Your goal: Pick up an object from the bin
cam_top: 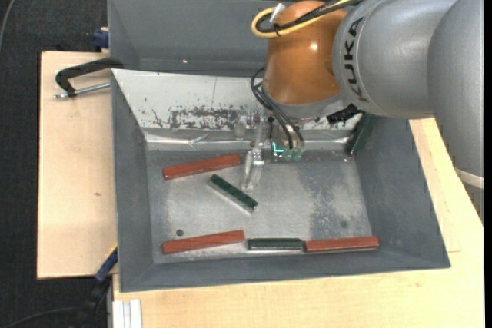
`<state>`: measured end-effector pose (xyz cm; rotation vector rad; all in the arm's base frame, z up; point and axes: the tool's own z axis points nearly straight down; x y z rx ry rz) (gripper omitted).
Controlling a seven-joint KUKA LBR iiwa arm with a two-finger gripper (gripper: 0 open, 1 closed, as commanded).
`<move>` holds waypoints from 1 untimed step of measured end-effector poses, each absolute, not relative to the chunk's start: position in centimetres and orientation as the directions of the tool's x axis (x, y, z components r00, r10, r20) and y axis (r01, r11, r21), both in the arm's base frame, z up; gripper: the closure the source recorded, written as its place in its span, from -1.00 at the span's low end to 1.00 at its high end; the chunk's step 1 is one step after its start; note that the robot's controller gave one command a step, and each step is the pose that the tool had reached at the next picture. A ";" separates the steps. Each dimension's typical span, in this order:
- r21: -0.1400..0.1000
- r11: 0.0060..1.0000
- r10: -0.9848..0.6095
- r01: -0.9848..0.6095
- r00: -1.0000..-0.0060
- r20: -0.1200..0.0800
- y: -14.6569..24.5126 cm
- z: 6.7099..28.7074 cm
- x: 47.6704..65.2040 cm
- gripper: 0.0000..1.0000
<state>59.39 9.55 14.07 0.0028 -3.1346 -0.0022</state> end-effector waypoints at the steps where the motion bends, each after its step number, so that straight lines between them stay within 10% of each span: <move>1: 0.002 0.998 -0.068 -0.068 -0.998 -0.002 13.0 7.2 60.2 -1.00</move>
Offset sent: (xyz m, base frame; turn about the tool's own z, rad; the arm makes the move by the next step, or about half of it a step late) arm 0.0066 0.0334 -0.0707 -0.0654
